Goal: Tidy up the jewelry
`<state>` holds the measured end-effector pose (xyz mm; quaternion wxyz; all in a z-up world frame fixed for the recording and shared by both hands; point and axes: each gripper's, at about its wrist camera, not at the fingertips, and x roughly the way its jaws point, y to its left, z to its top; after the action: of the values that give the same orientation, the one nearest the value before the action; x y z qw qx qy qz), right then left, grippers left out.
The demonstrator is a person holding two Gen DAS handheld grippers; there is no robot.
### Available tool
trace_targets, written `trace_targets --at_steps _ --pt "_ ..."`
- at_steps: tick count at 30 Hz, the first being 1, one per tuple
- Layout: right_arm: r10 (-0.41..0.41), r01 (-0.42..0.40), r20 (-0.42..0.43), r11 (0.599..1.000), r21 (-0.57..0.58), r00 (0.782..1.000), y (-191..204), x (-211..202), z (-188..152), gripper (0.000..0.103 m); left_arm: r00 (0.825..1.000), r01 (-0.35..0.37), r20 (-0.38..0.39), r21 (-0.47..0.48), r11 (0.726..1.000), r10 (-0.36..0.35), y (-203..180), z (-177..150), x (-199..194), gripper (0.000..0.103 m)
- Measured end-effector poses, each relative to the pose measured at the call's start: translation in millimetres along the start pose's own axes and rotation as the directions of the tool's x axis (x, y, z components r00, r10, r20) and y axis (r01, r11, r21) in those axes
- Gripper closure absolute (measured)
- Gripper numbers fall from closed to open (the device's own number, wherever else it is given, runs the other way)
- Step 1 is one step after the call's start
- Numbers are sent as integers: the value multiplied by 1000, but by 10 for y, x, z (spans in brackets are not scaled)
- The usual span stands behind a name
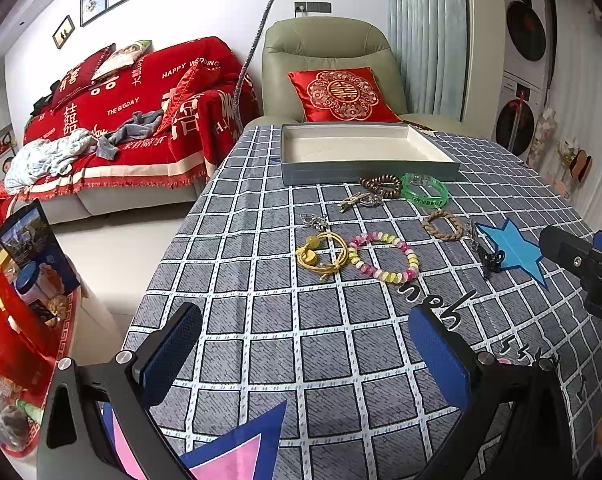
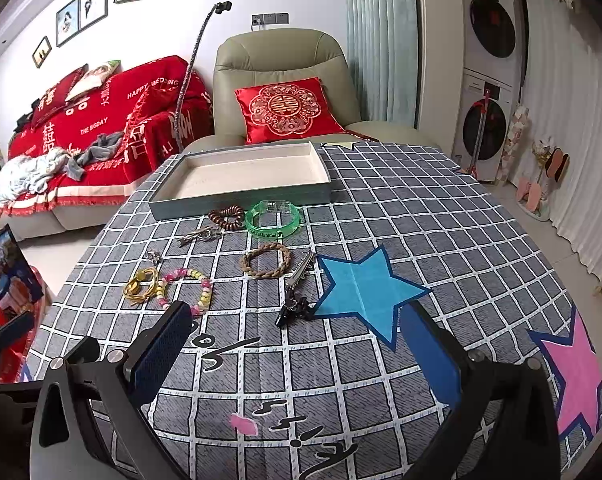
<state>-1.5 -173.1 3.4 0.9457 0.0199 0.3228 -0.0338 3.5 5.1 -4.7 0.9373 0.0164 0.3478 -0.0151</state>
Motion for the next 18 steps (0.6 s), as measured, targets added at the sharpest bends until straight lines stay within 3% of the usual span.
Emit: trace_targets --at_steps 18 --pt "2 -2 -3 1000 1 1000 -1 2 -2 0 1000 -3 -2 -4 1000 3 -3 2 19 0"
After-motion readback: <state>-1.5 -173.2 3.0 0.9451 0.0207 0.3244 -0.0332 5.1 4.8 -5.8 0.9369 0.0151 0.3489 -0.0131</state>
